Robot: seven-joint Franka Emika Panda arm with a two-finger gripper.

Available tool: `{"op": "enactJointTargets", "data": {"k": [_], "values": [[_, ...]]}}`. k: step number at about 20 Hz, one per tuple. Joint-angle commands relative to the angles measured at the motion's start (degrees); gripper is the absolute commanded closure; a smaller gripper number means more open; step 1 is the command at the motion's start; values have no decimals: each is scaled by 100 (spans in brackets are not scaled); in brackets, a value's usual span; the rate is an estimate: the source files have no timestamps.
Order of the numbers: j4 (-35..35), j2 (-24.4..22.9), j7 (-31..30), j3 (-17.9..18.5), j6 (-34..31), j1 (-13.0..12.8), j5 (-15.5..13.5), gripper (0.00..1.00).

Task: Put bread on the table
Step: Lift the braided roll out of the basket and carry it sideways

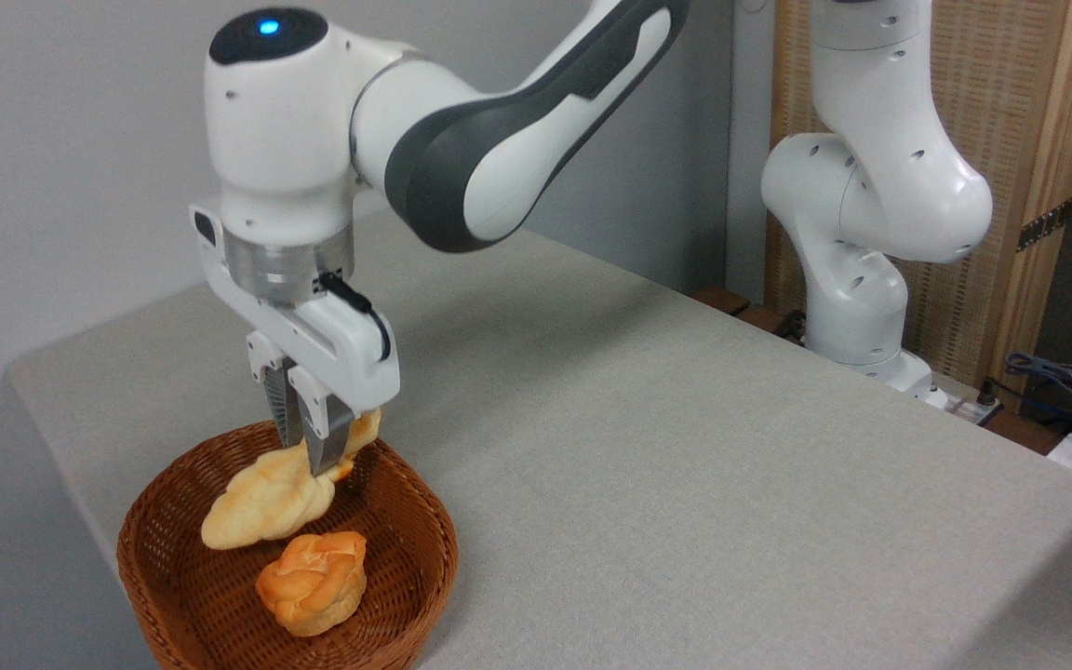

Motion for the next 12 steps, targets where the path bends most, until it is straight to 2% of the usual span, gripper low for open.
{"op": "enactJointTargets", "data": {"k": [1,6,9,12], "values": [[-44,-524,-5,181,-544,-14,24,78],[-52,-1157,48,463,-1748,-6,24,75],[-96,-1324,188,657,-2434,-15,41,74],[-157,-1369,311,666,-2813,-15,59,73]]}}
